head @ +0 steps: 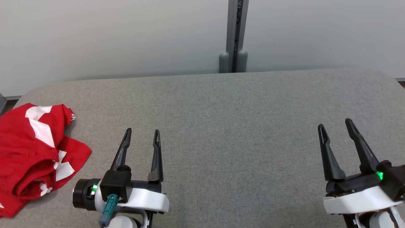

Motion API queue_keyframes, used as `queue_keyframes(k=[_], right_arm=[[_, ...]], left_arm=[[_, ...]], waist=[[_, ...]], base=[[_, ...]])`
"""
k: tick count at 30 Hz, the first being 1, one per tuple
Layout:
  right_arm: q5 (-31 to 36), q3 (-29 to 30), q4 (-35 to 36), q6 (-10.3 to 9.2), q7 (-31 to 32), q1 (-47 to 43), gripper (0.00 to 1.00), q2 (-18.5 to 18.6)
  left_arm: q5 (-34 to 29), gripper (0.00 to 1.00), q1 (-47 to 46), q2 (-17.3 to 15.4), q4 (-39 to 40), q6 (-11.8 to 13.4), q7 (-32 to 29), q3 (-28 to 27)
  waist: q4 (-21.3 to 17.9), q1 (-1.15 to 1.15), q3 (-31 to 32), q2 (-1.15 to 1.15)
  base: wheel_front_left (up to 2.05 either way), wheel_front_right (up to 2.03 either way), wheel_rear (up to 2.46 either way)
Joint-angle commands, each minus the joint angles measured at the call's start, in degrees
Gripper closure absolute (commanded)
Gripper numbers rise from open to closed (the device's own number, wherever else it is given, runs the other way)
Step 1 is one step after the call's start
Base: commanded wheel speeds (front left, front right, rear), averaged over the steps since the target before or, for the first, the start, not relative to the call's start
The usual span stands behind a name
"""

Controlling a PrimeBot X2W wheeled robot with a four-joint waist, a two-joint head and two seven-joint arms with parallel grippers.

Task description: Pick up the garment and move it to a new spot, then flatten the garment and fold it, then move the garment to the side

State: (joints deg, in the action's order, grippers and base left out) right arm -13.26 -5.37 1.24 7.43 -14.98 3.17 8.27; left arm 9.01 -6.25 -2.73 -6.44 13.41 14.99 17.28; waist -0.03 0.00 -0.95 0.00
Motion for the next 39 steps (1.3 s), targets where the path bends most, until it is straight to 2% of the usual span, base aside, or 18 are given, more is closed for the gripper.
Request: queue_keyframes(k=[1, 30, 39], right_arm=[[-0.3, 0.2, 0.1, 0.10, -0.3, -0.3, 0.00, 0.3], [-0.5, 0.9, 0.0, 0.10, -0.3, -0.5, 0.00, 0.4], [-0.9, 1.5, -0.4, 0.10, -0.3, -1.0, 0.00, 0.0]], left_arm=[[0.0, 0.00, -0.7, -0.3, -0.2, -0.1, 0.3, -0.4], [0.8, 0.00, -0.4, -0.3, -0.6, -0.7, 0.3, -1.6], [0.4, 0.00, -0.8, -0.3, -3.7, -2.8, 0.3, -1.9]], waist=[[0.0, 0.00, 0.0, 0.00], [0.3, 0.00, -0.1, 0.00], [2.3, 0.00, 0.0, 0.00]], base=[[0.00, 0.00, 0.00], [0.00, 0.00, 0.00], [0.00, 0.00, 0.00]])
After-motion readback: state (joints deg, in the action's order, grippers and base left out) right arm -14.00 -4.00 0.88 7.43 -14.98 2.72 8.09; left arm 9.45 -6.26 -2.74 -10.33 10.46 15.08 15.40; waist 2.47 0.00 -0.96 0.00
